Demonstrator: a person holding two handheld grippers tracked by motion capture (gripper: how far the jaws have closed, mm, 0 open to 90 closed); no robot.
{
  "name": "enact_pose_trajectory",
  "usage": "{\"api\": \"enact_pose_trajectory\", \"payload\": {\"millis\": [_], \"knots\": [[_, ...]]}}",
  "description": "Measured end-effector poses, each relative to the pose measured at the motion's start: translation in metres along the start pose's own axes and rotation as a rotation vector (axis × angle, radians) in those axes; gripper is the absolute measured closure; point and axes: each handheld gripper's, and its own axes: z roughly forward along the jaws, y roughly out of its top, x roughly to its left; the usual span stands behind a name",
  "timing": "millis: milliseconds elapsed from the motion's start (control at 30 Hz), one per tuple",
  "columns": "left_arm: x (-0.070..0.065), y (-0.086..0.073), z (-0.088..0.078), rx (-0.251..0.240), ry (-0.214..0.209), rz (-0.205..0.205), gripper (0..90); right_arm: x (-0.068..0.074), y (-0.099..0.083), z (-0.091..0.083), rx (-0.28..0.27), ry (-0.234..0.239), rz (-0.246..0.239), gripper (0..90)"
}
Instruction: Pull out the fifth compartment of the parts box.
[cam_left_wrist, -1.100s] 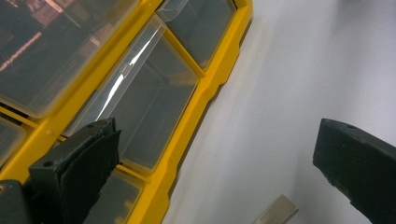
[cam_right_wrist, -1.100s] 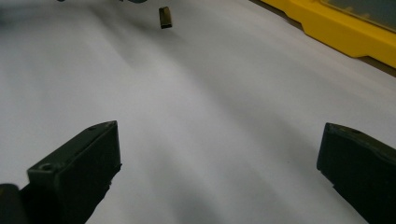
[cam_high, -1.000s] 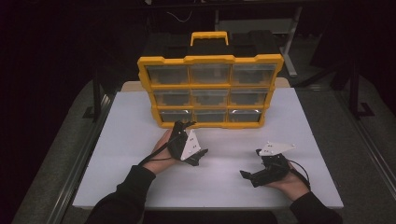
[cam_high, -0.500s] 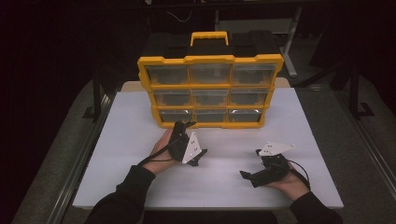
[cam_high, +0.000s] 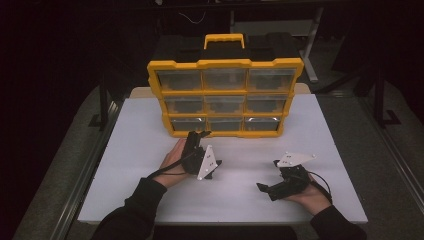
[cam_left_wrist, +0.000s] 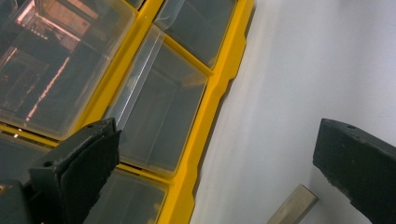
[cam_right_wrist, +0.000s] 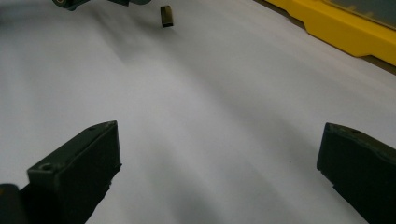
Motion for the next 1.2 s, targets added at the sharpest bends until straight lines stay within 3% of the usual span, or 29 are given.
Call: {"api": "enact_pose_trajectory", "payload": {"millis": [267, 433, 1200], "knots": [[-0.0028, 0.0005, -0.0004, 0.002, 0.029, 0.048, 0.2, -0.0002, 0.0, -0.0001, -0.001, -0.001, 0.001, 0.0], [-0.0052, 0.001, -0.001, 0.012, 0.049, 0.098, 0.2, -0.0002, -0.0001, -0.0002, -0.001, -0.001, 0.001, 0.0], [-0.0099, 0.0015, -0.0022, 0.026, 0.116, 0.225, 0.2, -0.0002, -0.0002, -0.0003, -0.001, -0.001, -0.002, 0.0]]}}
